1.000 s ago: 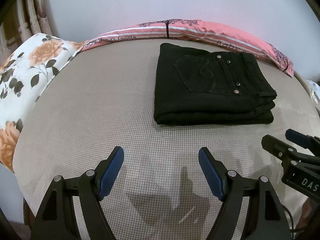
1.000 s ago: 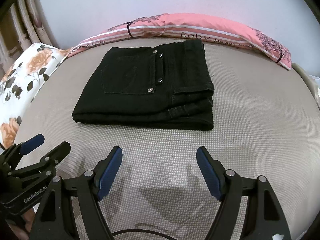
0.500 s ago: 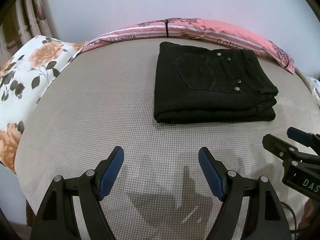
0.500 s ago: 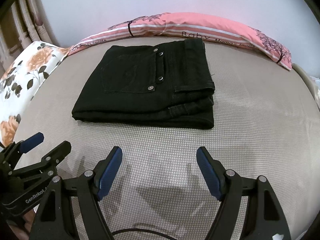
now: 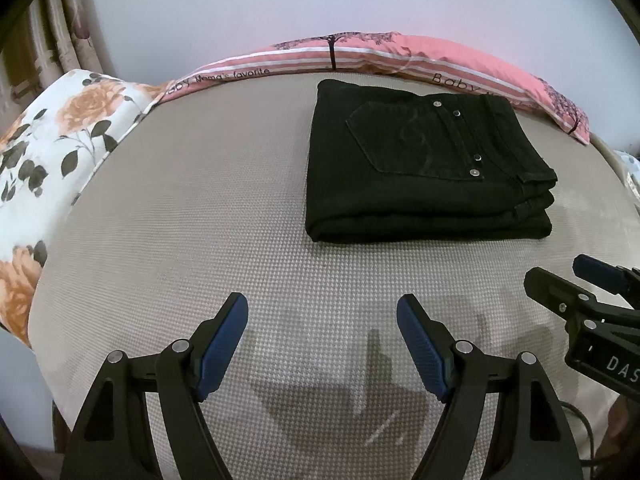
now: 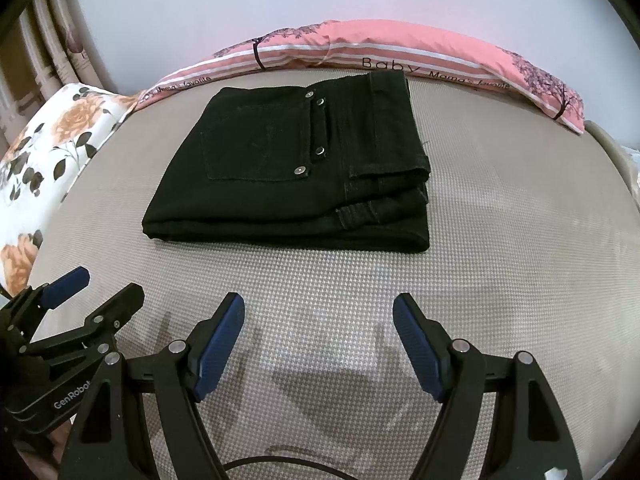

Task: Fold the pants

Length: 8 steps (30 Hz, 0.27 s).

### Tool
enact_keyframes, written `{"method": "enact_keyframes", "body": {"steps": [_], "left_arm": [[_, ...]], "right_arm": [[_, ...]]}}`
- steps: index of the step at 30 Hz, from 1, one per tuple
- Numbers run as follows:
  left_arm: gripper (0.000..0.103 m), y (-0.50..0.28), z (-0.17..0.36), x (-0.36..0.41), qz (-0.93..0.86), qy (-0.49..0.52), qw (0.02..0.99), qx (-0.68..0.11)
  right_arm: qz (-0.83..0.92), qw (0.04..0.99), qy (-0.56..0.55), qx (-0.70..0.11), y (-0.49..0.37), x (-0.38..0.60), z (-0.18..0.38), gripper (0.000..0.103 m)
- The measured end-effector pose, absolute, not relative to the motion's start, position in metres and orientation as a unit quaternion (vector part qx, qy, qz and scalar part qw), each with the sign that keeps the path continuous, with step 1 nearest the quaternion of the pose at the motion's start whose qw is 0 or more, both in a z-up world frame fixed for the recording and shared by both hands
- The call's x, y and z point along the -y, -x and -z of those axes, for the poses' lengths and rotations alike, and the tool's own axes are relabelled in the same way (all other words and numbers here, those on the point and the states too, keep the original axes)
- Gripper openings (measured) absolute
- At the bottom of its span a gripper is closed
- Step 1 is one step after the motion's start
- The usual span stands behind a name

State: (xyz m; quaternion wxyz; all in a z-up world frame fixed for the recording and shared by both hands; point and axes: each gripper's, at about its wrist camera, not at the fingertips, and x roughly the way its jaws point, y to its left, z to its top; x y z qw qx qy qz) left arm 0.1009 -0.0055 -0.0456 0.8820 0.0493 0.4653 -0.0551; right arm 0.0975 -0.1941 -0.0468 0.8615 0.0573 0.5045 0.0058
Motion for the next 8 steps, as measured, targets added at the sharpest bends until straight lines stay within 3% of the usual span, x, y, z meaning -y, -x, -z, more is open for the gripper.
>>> {"method": "enact_keyframes", "body": {"steps": [8], "left_arm": [[0.077, -0.0996, 0.0468, 0.0084, 0.065, -0.049, 0.879, -0.470]], "right_arm": [[-0.006, 0.861, -0.060, -0.504, -0.0988, 0.1958, 0.0475, 0.074]]}}
